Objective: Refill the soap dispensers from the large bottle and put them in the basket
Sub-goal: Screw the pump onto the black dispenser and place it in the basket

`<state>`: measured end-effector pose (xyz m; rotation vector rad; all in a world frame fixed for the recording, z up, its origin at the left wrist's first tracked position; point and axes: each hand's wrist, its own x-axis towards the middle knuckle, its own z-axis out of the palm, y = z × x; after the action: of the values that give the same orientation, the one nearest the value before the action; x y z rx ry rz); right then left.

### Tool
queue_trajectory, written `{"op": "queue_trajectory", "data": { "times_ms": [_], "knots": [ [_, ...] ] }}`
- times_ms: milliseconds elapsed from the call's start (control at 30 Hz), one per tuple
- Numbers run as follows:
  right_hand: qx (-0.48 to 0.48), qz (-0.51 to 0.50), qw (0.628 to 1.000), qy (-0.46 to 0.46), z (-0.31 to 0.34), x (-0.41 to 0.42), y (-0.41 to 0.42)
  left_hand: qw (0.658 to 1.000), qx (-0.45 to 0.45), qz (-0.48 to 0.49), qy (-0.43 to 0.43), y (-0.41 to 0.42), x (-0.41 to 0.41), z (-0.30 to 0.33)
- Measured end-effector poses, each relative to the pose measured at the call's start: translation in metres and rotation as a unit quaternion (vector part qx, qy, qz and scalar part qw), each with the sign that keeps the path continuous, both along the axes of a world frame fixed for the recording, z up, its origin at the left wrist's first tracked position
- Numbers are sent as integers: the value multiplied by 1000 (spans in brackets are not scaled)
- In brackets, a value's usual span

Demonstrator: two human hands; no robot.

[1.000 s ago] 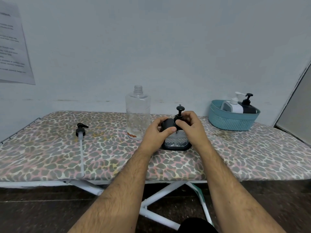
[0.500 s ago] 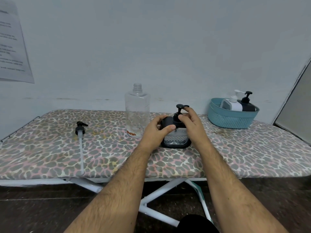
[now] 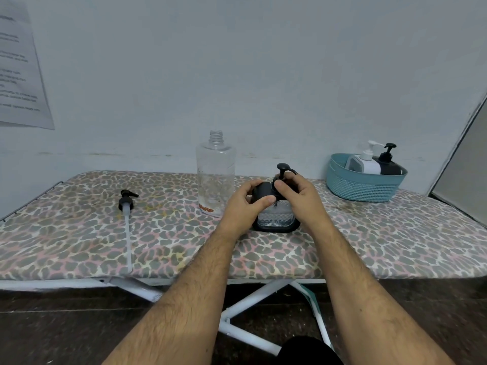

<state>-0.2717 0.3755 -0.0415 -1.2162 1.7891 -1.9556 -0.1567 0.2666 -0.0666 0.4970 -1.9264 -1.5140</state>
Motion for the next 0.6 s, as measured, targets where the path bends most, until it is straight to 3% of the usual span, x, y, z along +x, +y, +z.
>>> {"op": "queue_trajectory", "data": {
  "times_ms": [133, 333, 600],
  "knots": [
    [12, -28, 999, 8, -4, 0, -4, 1000, -8, 0, -1, 1, 2, 0],
    [23, 61, 997, -32, 4, -7, 1, 1000, 4, -4, 2, -2, 4, 1],
    [24, 13, 999, -26, 4, -4, -3, 1000, 7, -2, 8, 2, 4, 1]
  ]
}}
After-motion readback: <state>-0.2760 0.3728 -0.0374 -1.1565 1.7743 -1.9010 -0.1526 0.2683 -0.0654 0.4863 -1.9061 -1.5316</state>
